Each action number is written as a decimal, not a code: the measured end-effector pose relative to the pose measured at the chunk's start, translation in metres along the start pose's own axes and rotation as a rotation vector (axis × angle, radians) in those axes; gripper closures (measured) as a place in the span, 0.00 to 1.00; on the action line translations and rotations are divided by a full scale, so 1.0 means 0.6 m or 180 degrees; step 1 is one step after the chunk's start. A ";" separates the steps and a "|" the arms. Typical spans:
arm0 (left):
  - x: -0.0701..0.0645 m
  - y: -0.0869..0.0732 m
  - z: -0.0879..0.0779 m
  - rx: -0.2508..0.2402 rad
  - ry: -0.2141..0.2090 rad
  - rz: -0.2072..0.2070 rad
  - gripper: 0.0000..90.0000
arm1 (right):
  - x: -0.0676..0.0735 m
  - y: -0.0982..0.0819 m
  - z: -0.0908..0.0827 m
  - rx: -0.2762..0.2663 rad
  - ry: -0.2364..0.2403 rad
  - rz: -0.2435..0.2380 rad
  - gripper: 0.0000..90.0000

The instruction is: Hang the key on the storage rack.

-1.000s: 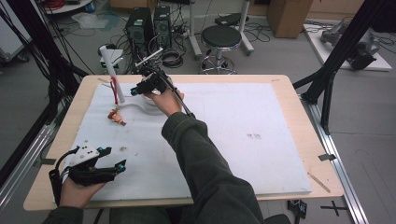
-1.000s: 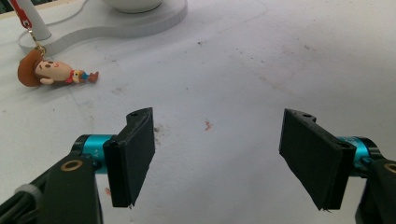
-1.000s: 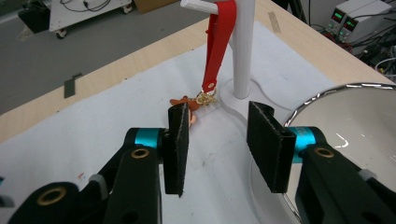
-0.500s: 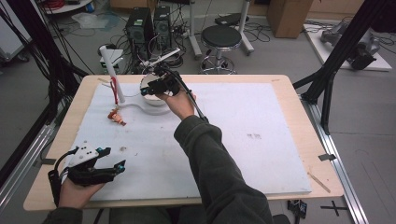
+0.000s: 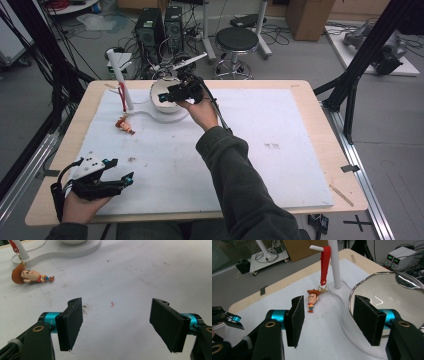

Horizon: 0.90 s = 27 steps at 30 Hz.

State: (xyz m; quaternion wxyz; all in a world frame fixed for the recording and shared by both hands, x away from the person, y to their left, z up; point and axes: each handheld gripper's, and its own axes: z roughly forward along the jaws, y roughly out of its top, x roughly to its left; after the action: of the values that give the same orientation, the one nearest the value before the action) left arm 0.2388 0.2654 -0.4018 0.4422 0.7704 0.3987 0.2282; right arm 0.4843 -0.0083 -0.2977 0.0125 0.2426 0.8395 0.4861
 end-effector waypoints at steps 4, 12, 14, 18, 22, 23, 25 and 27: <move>-0.001 0.000 0.000 0.0007 -0.0001 0.0012 0.30 | -0.002 -0.010 -0.015 -0.0081 -0.0026 -0.0011 0.43; -0.001 0.000 0.000 0.0008 -0.0001 0.0007 0.30 | -0.012 -0.027 -0.034 -0.0066 -0.0012 0.0046 0.38; -0.001 0.000 0.000 0.0007 0.0004 0.0007 0.30 | -0.012 -0.027 -0.036 -0.0083 -0.0011 0.0051 0.37; 0.000 -0.001 0.000 0.0016 0.0003 -0.0002 0.30 | -0.011 -0.027 -0.048 -0.0128 0.0022 0.0046 0.34; 0.000 -0.002 -0.001 0.0000 0.0000 -0.0020 0.30 | -0.009 -0.027 -0.055 -0.0140 0.0037 0.0028 0.33; 0.000 -0.002 -0.001 0.0000 0.0000 -0.0020 0.30 | -0.009 -0.027 -0.055 -0.0140 0.0037 0.0028 0.33; 0.001 -0.002 -0.002 0.0006 0.0014 -0.0006 0.30 | -0.007 -0.030 -0.061 -0.0187 0.0033 -0.0010 0.33; 0.001 -0.002 -0.002 0.0005 0.0019 -0.0015 0.30 | -0.006 -0.034 -0.065 -0.0215 0.0027 -0.0012 0.33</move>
State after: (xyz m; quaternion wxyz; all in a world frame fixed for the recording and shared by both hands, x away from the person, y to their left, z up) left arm 0.2378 0.2667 -0.4023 0.4409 0.7691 0.4020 0.2291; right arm 0.4695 -0.0497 -0.2948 0.0180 0.2384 0.8231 0.5151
